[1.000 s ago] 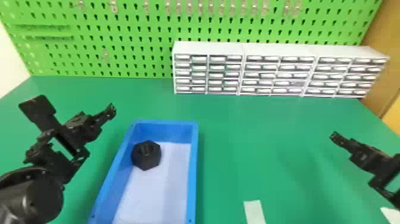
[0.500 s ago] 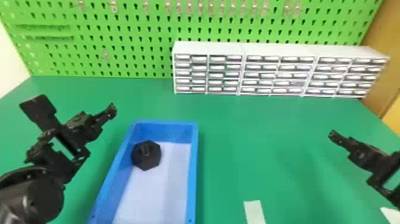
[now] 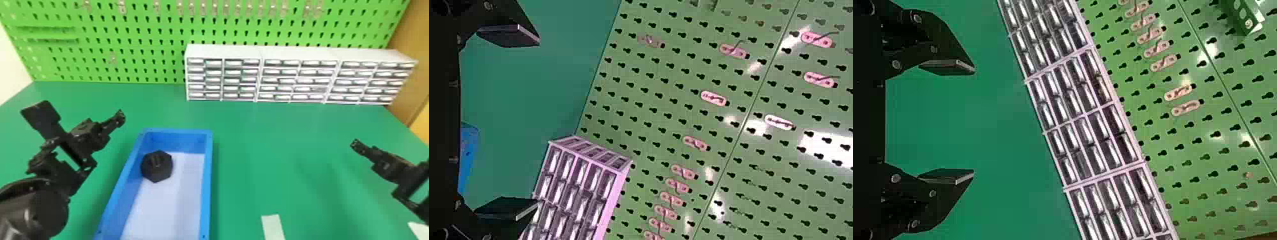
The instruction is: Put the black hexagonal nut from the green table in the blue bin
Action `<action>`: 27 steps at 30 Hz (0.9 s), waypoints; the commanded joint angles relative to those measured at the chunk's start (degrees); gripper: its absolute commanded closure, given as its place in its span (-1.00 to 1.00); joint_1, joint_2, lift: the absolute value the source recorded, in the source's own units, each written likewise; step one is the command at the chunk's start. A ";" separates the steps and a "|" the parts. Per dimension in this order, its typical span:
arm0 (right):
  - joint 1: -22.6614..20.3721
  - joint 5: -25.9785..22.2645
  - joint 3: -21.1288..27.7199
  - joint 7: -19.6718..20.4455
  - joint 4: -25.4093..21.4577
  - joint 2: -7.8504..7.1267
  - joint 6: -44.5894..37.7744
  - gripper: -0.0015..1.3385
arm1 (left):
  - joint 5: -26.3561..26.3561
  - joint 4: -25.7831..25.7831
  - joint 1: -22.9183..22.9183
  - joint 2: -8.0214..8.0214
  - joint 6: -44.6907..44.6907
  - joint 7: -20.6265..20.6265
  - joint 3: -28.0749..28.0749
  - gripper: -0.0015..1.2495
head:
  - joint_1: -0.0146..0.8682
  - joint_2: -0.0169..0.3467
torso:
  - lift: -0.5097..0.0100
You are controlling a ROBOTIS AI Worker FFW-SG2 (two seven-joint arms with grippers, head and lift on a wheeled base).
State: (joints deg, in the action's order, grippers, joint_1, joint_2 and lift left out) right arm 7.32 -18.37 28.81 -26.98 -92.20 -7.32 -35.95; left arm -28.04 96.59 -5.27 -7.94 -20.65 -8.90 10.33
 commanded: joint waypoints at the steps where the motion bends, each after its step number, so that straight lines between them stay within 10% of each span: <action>1: 0.16 0.00 -0.16 0.00 0.00 -0.06 0.00 -0.22 | 0.00 0.00 0.00 -0.05 0.00 0.02 -0.05 -0.77 | 0.54 -0.73 | 0.58; 27: 0.07 -0.09 -0.24 0.00 0.00 -0.06 0.00 -0.22 | -0.09 0.00 0.09 -0.05 0.00 0.02 0.04 -0.77 | 0.54 -0.73 | 0.58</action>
State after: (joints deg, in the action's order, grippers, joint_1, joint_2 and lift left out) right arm 7.47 -18.46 28.56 -26.98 -92.20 -7.43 -35.95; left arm -28.12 96.59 -5.20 -7.96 -20.65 -8.92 10.32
